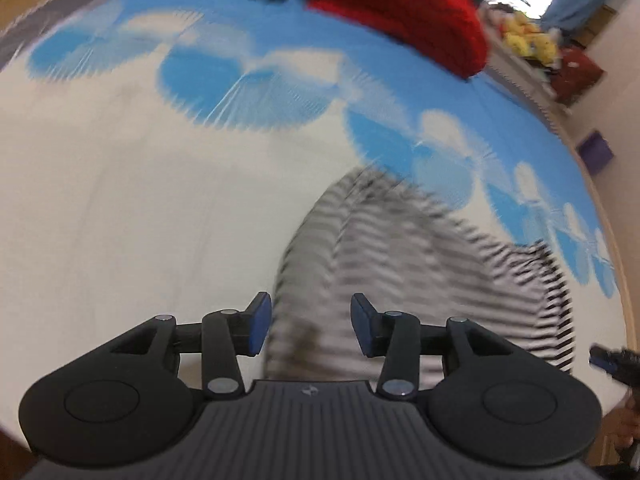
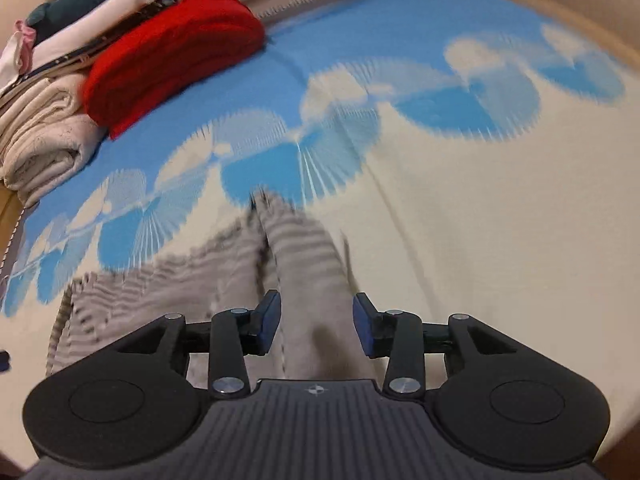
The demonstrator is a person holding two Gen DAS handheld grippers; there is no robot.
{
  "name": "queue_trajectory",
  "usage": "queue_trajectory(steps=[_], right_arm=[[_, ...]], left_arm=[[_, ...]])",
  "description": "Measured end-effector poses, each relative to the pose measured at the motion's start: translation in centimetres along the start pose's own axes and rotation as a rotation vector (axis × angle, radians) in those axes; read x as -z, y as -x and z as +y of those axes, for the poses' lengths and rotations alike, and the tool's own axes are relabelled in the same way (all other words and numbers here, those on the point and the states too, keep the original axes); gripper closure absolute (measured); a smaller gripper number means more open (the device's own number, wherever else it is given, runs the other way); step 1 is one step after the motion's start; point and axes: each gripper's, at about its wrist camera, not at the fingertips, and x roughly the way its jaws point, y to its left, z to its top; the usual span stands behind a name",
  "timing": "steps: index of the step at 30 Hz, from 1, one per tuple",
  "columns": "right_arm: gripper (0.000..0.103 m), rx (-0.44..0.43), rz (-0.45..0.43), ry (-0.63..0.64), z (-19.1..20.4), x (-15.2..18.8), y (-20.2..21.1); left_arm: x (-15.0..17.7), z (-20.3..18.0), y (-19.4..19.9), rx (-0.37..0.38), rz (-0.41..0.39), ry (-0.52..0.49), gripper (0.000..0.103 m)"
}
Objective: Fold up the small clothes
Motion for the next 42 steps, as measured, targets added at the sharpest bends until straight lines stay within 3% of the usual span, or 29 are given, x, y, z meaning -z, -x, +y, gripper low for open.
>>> queue_trajectory(steps=[3, 5, 9, 18, 19, 20, 21, 22, 26, 28, 30, 32, 34, 36, 38, 39, 40, 41, 42], right_arm=[[0.061, 0.006, 0.097, -0.084, -2.3, 3.0, -1.0], [0.061, 0.029, 0.163, -0.130, -3.1, 3.8, -1.7], [0.061, 0.053, 0.169, -0.120, -3.2, 4.3, -2.1], [0.061, 0.056, 0.217, -0.084, -3.2, 5.2, -3.2], [0.062, 0.050, 0.218, -0.070, -3.0, 5.2, -3.2], [0.070, 0.045, 0.218, -0.060, -2.8, 5.2, -3.2], [0.089, 0.035, 0.217, -0.048, -2.7, 5.2, -3.1], [0.093, 0.030, 0.213, -0.041, -2.7, 5.2, -3.0], [0.096, -0.024, 0.118, -0.126, -3.9, 4.1, -1.2], [0.097, -0.090, 0.022, -0.225, -5.4, 3.5, 0.9], [0.097, -0.111, -0.018, -0.269, -6.5, 3.4, 2.2], [0.098, -0.076, 0.012, -0.258, -7.0, 3.6, 2.0], [0.098, -0.013, 0.116, -0.247, -7.6, 4.1, 0.5], [0.098, 0.059, 0.212, -0.219, -7.6, 4.7, -1.1], [0.103, 0.163, 0.261, -0.168, -7.2, 5.0, -2.0], [0.103, 0.232, 0.257, -0.131, -7.0, 5.0, -2.1], [0.100, 0.277, 0.238, -0.107, -6.9, 4.8, -1.9], [0.099, 0.261, 0.211, -0.108, -6.7, 4.5, -1.6], [0.099, 0.204, 0.169, -0.116, -6.5, 4.1, -0.9]], left_arm=[[1.9, 2.0, -2.5, 0.029, 0.158, 0.121, 0.056], [1.9, 1.7, -2.8, 0.046, 0.154, 0.096, 0.055], [2.3, 1.3, -4.4, -0.004, 0.224, 0.039, 0.055], [2.7, 0.9, -5.4, -0.014, 0.242, -0.017, 0.057], [2.6, 0.7, -5.7, -0.014, 0.243, -0.033, 0.059], [2.7, 0.5, -5.7, -0.008, 0.245, -0.050, 0.074], [2.7, 0.4, -5.8, -0.004, 0.245, -0.069, 0.087], [2.7, 0.5, -5.7, -0.004, 0.238, -0.085, 0.103], [1.5, 1.5, -1.2, 0.129, 0.018, -0.033, 0.103], [1.6, 2.3, 0.5, 0.121, -0.034, -0.042, 0.103], [2.2, 3.1, 0.1, 0.063, 0.024, -0.043, 0.103], [2.9, 3.3, -2.0, 0.005, 0.148, -0.071, 0.103], [3.8, 2.6, -3.9, -0.044, 0.252, -0.152, 0.102], [4.3, 1.6, -4.8, -0.095, 0.296, -0.221, 0.102], [3.9, 0.9, -4.2, -0.149, 0.228, -0.251, 0.101], [3.4, 0.6, -3.3, -0.136, 0.166, -0.256, 0.098], [2.9, 0.2, -2.5, -0.088, 0.107, -0.251, 0.088], [2.5, 0.0, -1.9, -0.028, 0.071, -0.239, 0.077], [2.3, -0.3, -1.6, 0.036, 0.053, -0.228, 0.075]])
